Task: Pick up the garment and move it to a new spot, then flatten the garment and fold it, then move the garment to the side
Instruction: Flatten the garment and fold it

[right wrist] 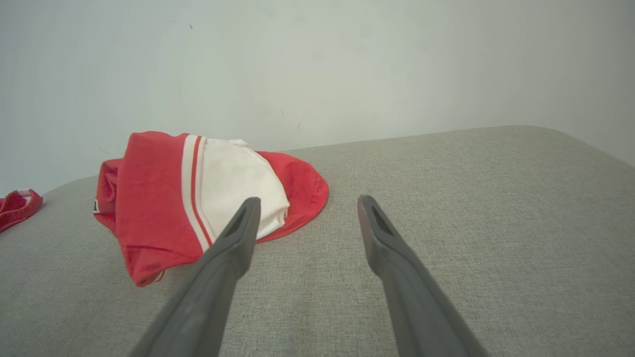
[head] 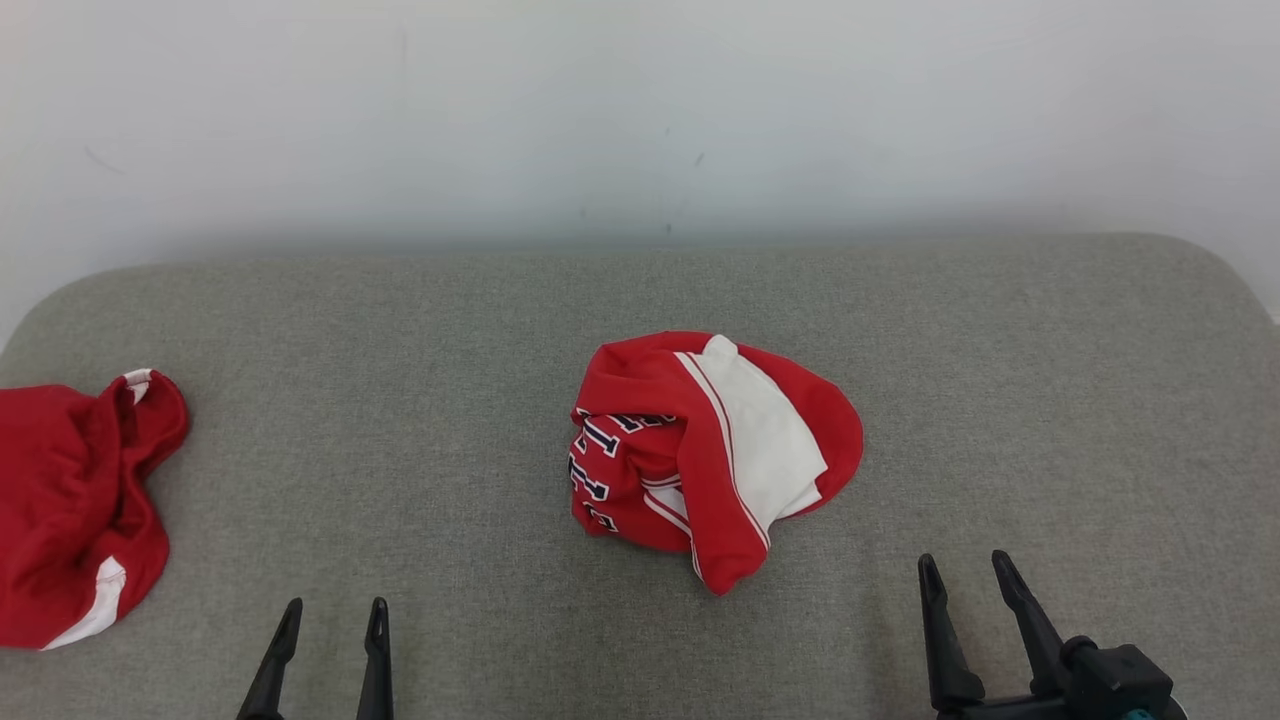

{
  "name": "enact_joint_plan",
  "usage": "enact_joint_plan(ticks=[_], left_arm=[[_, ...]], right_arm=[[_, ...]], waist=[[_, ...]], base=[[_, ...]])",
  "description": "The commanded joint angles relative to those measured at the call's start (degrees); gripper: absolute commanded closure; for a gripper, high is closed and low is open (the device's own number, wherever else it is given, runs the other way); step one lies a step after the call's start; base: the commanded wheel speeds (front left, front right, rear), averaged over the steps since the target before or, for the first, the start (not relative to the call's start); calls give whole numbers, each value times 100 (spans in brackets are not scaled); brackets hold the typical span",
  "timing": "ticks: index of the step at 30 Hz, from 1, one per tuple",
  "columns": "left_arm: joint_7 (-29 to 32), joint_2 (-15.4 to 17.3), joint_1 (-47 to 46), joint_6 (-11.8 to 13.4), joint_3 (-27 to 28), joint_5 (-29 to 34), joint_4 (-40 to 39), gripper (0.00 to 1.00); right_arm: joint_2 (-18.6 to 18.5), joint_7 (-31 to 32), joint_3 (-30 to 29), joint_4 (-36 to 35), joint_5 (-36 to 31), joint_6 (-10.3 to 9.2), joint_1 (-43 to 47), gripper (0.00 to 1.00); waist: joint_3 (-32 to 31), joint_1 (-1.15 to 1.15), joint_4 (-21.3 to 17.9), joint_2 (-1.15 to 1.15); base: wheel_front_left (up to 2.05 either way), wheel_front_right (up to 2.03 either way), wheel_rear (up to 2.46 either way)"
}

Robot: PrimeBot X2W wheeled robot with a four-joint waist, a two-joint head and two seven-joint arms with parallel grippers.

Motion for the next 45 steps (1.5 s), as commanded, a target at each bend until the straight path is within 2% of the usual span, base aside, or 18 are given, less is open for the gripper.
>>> enact_joint_plan(ticks=[1, 45], left_arm=[[-17, -23, 46, -2, 16, 39, 17, 0], [-17, -64, 69, -29, 180, 146, 68, 0]], right_arm=[[1, -7, 5, 11, -19, -12, 34, 0], [1, -7, 41, 174, 31, -12, 36, 0]], waist=[[-2, 0, 4, 0], [-37, 0, 75, 0]], base=[[0, 0, 0], [0, 0, 0]])
